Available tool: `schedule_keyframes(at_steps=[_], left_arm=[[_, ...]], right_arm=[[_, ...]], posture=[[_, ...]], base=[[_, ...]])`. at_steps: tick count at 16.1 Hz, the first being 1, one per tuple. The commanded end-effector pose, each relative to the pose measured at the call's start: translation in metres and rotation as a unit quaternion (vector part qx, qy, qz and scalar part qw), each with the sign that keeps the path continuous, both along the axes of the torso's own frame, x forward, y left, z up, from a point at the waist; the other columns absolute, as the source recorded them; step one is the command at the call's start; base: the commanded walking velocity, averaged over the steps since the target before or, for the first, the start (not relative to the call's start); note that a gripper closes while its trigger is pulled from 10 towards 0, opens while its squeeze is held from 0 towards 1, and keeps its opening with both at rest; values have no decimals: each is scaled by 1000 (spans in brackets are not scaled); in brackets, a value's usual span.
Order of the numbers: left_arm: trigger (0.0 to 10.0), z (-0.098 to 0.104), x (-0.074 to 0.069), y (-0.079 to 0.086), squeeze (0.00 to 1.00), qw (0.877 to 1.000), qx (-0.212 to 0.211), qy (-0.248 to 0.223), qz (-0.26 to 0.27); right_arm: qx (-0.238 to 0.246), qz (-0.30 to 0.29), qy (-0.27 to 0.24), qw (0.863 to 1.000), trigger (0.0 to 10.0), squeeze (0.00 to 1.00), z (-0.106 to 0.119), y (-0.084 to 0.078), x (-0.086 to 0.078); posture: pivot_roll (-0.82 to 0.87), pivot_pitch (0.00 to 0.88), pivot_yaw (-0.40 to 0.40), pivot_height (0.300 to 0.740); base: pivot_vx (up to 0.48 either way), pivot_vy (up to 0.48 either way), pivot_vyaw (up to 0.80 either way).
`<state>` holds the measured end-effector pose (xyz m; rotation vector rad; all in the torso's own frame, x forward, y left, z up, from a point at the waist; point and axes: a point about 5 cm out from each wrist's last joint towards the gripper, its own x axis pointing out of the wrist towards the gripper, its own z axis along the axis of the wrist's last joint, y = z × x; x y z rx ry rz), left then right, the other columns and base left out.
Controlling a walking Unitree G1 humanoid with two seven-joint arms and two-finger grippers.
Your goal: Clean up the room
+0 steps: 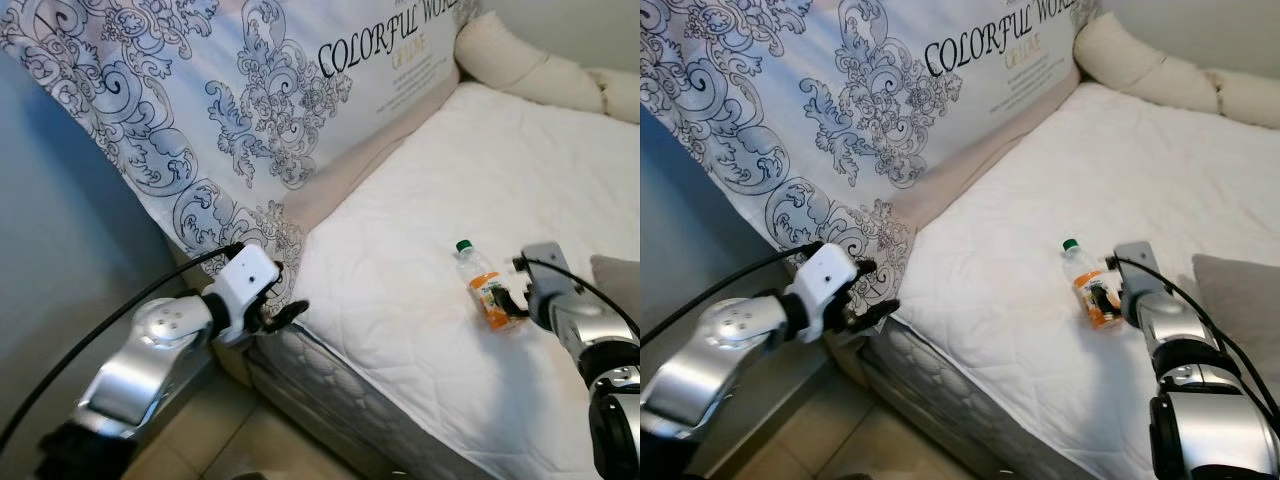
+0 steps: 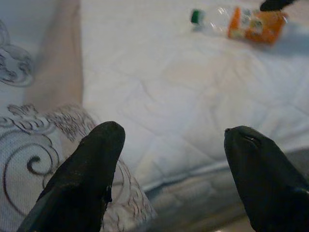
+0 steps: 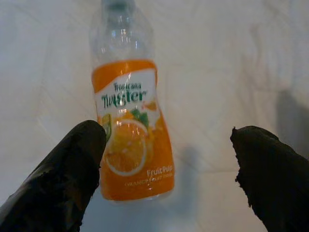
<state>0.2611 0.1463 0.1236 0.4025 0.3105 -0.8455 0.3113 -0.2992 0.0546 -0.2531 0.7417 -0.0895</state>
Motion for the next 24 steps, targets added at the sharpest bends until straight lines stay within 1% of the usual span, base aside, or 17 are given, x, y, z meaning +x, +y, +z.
schedule_keyframes(at_steps=[1, 2, 3, 5, 6, 8, 9, 10, 13, 14, 16, 20, 24], left_arm=[[10000, 5, -4, 1, 0, 1000, 1, 3, -13], [10000, 7, -8, 4, 0, 1000, 5, 10, -18], [10000, 8, -12, 5, 0, 1000, 6, 17, -23], [10000, 8, -21, 6, 0, 999, 15, 30, -35], [10000, 9, -24, 6, 0, 998, 18, 34, -40], [10000, 12, -25, 7, 0, 998, 19, 37, -41], [10000, 13, -25, 8, 0, 998, 19, 39, -39], [10000, 13, -25, 9, 0, 998, 19, 40, -38], [10000, 13, -26, 9, 0, 998, 19, 44, -35], [10000, 12, -28, 9, 0, 998, 19, 51, -33], [10000, 10, -30, 8, 0, 998, 20, 59, -33], [10000, 10, -32, 9, 0, 997, 20, 64, -31], [10000, 8, -33, 8, 0, 997, 18, 70, -28]], right_arm=[[16, -14, -12, 1000, 10000, 0, 4, -2, 2], [16, -26, -6, 1000, 10000, 0, 0, -5, -2], [5, -33, 0, 999, 10000, 0, -3, -8, -6], [21, -50, 1, 999, 10000, 0, -8, -10, -10], [31, -51, 4, 998, 10000, 0, -10, -10, -12], [17, -54, 8, 998, 10000, 0, -11, -13, -15], [15, -64, 5, 998, 2549, 0, -10, -16, -15], [15, -68, 4, 998, 0, 0, -10, -16, -15], [13, -73, 10, 997, 0, 0, -10, -18, -16], [14, -69, 30, 997, 0, 0, -14, -17, -20], [18, -73, 48, 996, 0, 0, -20, -16, -24], [35, -100, 54, 993, 0, 0, -25, -17, -30], [59, -123, 45, 990, 0, 0, -26, -19, -33]], posture=[[80, 0, 58, 740], [95, 0, 74, 740], [101, 7, 84, 740], [118, 33, 101, 740], [131, 46, 108, 740], [136, 55, 109, 740], [134, 59, 105, 740], [134, 59, 104, 740], [132, 54, 93, 740], [132, 53, 88, 740], [134, 52, 84, 740], [139, 47, 78, 740], [125, 28, 82, 740]], base=[[0, 0, 0], [0, 0, 0], [0, 0, 0], [0, 0, 0], [0, 0, 0], [0, 0, 0], [0, 0, 0], [0, 0, 0], [0, 0, 0], [0, 0, 0], [0, 0, 0], [0, 0, 0], [0, 0, 0]])
